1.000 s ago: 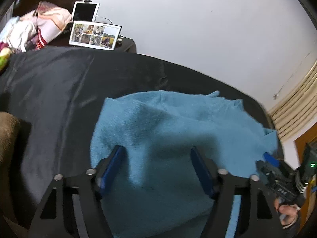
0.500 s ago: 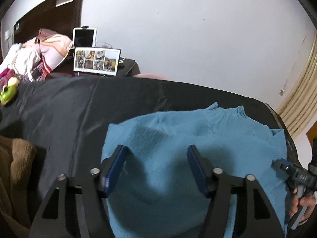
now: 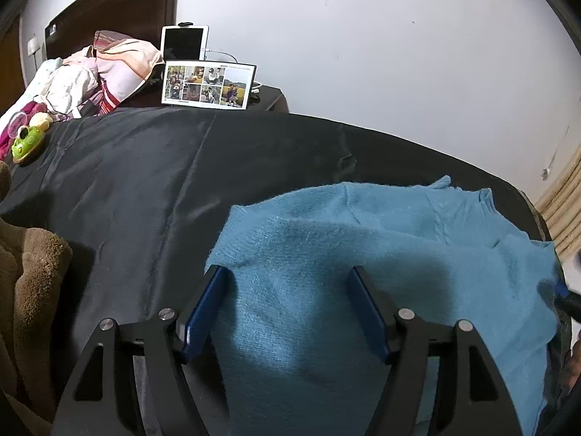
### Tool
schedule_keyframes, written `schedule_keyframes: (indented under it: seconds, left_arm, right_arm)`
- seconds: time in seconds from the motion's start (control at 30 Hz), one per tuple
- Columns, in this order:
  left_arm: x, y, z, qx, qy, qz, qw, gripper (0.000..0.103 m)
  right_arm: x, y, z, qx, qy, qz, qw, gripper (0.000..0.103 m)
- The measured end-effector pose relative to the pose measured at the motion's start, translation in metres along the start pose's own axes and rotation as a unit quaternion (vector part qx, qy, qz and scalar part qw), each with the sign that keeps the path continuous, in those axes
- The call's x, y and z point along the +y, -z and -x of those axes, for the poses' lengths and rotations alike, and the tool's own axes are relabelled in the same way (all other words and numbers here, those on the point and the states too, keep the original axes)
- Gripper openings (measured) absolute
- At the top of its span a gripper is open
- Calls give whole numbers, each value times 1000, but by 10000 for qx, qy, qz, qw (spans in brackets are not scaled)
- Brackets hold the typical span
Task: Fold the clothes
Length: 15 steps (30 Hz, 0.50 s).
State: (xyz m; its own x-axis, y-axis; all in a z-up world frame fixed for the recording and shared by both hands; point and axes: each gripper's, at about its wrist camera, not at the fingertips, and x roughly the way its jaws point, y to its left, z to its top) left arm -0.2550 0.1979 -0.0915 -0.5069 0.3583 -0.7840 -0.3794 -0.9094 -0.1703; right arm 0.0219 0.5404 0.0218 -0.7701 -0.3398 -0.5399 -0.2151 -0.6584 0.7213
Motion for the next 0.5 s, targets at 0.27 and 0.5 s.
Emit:
schedule_keyframes:
  seconds: [0.27, 0.5]
  left_arm:
    - [-2, 3, -1, -43, -148, -151, 9998, 75]
    - [-2, 6, -1, -73, -190, -207, 9996, 77]
  right_arm:
    - [-12, -6, 17, -414, -393, -250, 9981, 73]
    - [-18, -12, 30, -760, -663, -402, 9941, 73]
